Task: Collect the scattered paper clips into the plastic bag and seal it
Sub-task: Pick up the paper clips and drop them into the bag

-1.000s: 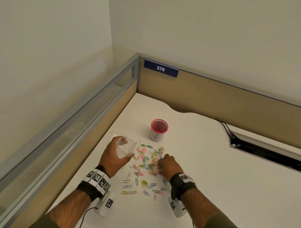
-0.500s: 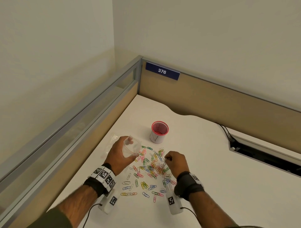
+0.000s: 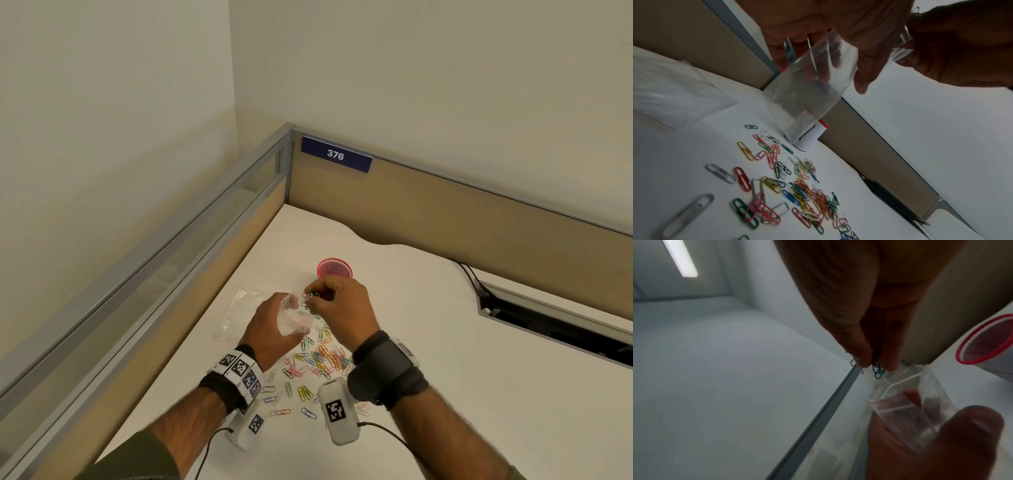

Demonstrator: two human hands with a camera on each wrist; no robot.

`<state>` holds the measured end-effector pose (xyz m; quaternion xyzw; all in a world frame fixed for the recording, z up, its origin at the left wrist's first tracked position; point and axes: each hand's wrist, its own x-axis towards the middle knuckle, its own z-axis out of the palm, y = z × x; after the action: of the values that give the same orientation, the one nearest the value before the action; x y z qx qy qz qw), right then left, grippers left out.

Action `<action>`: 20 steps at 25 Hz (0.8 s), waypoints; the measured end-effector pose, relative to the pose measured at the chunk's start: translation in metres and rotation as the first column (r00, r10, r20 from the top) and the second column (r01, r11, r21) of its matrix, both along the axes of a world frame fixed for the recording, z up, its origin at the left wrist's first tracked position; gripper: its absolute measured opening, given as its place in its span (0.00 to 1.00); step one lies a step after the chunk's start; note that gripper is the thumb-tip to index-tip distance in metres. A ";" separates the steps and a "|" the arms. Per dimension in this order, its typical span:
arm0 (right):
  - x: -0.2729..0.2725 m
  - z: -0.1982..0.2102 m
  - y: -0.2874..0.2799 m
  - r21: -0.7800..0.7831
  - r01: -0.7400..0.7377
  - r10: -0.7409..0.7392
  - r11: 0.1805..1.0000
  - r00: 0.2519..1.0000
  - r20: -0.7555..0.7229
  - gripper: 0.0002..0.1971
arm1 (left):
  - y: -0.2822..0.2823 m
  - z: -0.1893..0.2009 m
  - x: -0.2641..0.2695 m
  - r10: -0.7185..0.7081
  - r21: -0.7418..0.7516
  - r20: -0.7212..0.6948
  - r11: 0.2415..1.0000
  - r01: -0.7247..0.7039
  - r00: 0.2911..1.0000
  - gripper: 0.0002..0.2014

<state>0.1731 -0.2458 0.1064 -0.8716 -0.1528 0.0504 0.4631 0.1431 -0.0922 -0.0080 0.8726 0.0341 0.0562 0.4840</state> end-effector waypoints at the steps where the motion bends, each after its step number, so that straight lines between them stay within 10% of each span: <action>1: -0.002 0.000 0.007 -0.057 -0.029 0.031 0.998 0.999 0.030 0.06 | -0.001 0.001 0.000 0.002 0.007 0.002 1.000 -0.002 1.000 0.28; 10: 0.007 0.006 -0.013 -0.106 0.035 -0.020 0.994 0.990 0.143 0.08 | 0.007 0.007 -0.005 0.031 -0.049 0.019 0.998 -0.030 0.999 0.20; 20: -0.014 -0.165 -0.109 -0.726 0.107 -0.332 0.680 0.927 -0.175 0.14 | 0.025 0.013 -0.029 0.090 -0.099 0.033 0.991 -0.086 0.995 0.21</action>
<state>0.1590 -0.3544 -0.0586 -0.9760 0.0552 0.1766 0.1152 0.1140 -0.0670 0.0054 0.8444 0.0663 0.0920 0.5235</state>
